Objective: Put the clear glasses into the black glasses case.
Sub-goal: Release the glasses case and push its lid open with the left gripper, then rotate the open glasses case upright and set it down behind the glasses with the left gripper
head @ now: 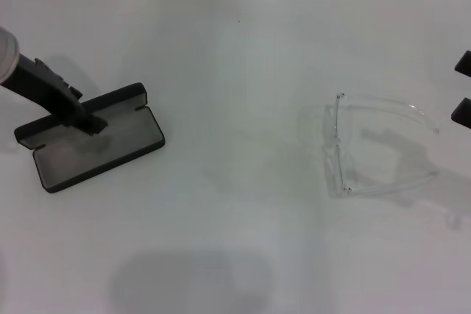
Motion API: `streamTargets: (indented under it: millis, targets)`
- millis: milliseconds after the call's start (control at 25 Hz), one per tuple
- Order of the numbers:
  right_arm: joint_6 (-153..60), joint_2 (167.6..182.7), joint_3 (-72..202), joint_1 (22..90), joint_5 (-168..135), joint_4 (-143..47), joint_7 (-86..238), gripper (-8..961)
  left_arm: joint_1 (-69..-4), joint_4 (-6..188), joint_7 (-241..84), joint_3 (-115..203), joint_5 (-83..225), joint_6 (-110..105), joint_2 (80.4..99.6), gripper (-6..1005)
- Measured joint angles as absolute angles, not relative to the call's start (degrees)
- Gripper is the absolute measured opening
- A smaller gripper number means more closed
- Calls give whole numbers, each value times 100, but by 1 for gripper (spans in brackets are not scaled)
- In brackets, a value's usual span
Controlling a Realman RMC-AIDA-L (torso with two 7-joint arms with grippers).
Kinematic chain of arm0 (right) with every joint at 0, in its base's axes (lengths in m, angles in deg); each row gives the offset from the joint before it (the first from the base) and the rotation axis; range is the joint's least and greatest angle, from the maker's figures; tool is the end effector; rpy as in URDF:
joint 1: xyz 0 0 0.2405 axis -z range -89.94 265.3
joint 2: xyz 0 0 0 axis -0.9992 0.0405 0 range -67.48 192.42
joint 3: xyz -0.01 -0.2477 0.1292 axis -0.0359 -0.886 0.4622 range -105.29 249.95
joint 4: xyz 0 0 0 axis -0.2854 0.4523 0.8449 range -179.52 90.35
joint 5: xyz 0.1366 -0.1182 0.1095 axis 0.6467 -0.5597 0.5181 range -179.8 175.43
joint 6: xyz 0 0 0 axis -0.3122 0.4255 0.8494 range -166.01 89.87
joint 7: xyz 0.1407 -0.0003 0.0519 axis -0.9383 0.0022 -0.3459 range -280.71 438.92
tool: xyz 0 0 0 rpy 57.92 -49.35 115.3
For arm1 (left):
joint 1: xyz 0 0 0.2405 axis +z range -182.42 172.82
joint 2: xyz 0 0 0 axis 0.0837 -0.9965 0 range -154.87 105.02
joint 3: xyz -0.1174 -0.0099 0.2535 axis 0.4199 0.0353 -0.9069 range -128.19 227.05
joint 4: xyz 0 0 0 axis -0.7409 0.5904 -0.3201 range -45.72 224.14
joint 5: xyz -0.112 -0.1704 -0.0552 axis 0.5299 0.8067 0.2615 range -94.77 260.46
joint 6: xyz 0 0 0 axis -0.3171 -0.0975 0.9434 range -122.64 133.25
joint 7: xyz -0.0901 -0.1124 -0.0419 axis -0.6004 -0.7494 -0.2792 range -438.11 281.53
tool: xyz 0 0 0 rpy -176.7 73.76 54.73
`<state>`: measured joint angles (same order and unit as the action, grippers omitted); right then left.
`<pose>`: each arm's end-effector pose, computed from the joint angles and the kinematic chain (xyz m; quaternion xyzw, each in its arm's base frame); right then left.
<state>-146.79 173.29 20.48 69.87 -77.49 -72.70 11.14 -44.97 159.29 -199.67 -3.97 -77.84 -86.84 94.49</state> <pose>0.2958 0.2739 0.0577 -0.8530 0.1453 0.4779 0.1511 -0.2445 0.3975 0.0442 -0.9195 -0.2780 0.1882 0.2046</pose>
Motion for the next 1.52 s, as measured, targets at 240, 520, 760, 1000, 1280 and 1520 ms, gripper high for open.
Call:
streamTargets:
  millis: [240,520,760,1000,1280,1520]
  targets:
    - [-14679,17336,2048,7004,-7751,-7270,1121,844,-4421,15910,-20161,-825,-7941,-8502,9458,699]
    - [-14679,17327,2048,7055,-7748,-7149,1132,841,-4400,15911,-20319,-981,-7946,-8354,9443,692]
    - [-14695,17290,2048,7067,-7726,-6984,1265,838,-4386,15955,-20289,-1011,-7951,-8347,9444,534]
    - [-14705,17286,2092,7110,-7711,-6981,1282,836,-4351,15976,-20308,-1201,-7951,-8343,9456,323]
    - [-14721,17332,2423,7228,-7696,-6967,1368,833,-4000,16670,-20421,-1909,-7651,-8345,9492,207]
    - [-14884,17339,3125,7299,-7694,-6604,1608,830,-3289,18050,-20499,-3255,-7228,-8088,9494,213]
